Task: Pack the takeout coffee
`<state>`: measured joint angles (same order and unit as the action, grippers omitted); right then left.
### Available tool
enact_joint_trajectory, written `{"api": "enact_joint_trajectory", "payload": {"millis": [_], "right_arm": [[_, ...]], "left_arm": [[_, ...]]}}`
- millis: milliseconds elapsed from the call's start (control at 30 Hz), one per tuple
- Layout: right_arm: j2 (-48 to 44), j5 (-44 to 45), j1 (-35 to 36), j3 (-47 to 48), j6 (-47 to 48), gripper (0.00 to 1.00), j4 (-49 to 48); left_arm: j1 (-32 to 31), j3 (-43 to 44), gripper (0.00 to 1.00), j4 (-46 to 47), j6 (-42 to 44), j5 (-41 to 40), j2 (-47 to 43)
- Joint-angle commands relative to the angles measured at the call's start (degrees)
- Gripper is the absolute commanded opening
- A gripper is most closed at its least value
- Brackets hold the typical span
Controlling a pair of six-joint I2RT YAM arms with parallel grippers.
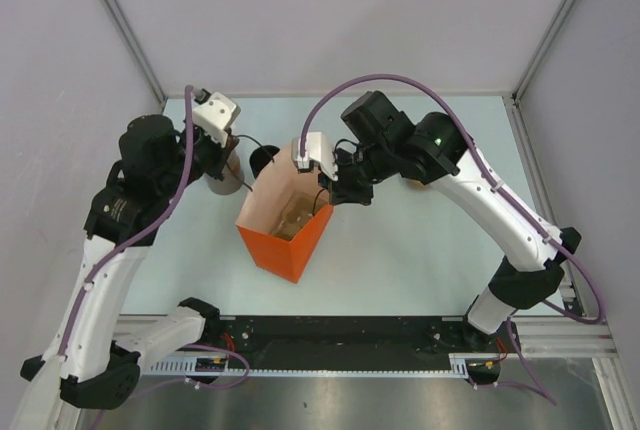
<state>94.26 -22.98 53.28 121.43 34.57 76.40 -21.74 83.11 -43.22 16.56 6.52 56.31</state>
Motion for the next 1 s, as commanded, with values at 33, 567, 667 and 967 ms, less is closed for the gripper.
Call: {"api": "enact_joint_trajectory", "payload": {"millis": [33,567,667,967], "right_arm": [[-1.2,-0.9,1.6,-1.8,-1.1,0.00,-2.9],[8.5,-2.9,5.8,9.3,-9.6,0.00,-15.1],[10.5,-3.0,6.6,10.3,-10.7,0.00,-17.1],[17.0,-2.4,7.5,14.0,-13.4,0.00,-23.2]], "left_arm": [[0.3,2.1,0.00,-3.8,1.7,-0.5,-1.3],[0.4,3.1,0.00,-7.5,4.4,-17.8,-8.3],[0.7,1.2,0.00,-6.3,5.4,-22.3,-9.9],[2.7,-5.0,0.01,-2.4,8.4,-32.7,-13.2]]}}
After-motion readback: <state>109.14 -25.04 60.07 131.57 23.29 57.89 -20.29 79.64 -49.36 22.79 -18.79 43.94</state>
